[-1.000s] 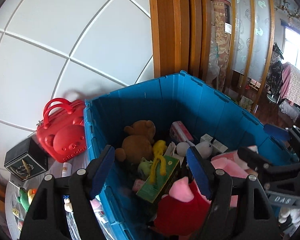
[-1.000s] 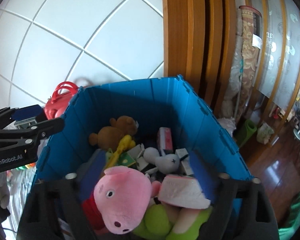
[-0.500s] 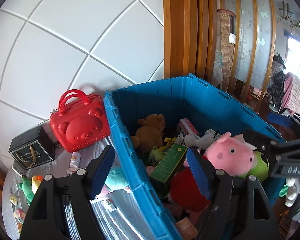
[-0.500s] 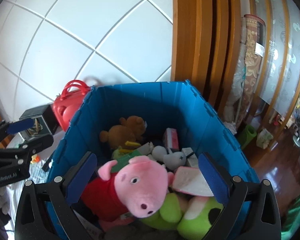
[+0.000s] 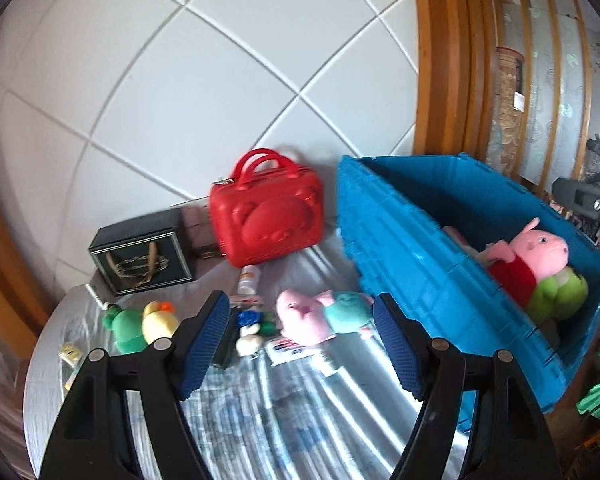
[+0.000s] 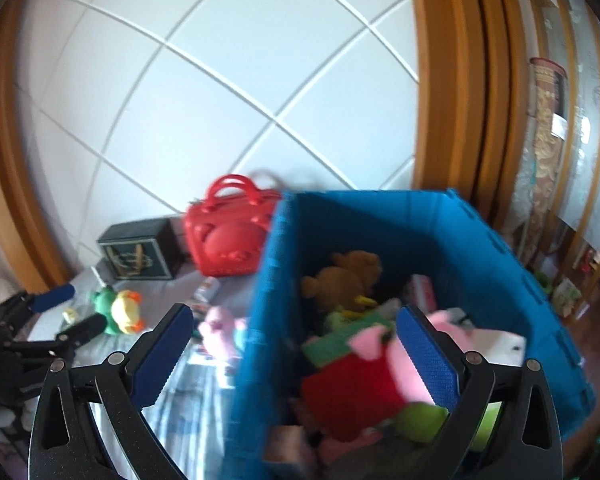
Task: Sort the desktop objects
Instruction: 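Move both grippers back over the table, then grasp the green ibuprofen box with the left gripper while the right grasps the white bottle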
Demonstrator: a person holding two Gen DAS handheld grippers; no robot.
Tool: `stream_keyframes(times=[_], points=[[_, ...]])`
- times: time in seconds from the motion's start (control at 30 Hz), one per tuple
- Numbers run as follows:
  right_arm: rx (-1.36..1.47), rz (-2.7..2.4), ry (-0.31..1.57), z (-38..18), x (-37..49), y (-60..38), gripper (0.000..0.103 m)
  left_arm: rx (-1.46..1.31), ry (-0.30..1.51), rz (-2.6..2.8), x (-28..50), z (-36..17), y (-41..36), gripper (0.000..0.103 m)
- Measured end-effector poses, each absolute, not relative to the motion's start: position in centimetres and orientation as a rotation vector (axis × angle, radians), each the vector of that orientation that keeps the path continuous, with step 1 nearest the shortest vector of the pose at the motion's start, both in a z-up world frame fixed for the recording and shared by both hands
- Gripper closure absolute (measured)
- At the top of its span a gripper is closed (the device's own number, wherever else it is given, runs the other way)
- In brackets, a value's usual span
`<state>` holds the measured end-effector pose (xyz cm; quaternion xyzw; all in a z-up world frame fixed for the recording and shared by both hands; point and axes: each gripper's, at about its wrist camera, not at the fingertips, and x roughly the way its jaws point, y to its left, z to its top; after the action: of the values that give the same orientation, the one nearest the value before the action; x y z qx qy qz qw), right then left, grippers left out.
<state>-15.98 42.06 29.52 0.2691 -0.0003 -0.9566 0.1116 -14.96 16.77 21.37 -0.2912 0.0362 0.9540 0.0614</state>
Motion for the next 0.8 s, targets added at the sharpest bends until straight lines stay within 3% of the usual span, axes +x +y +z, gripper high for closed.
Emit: stream_keyframes(times=[0.17, 0.33, 0.8], points=[[0.714, -2.733, 0.023, 29.4, -14.9, 35.6, 0.0, -1.018, 0.051, 2.965, -13.9, 17.8, 7.1, 0.029], [0.725, -2.657, 0.031, 27.1, -16.0, 29.5, 0.0, -1.226, -0.127, 3.07, -12.9, 13.9, -4.0, 0.029], [1.159, -2.515, 0.073, 10.4, -25.3, 22.5, 0.0, -1.797, -0.74, 3.203, -11.1, 0.8, -24.2, 0.029]])
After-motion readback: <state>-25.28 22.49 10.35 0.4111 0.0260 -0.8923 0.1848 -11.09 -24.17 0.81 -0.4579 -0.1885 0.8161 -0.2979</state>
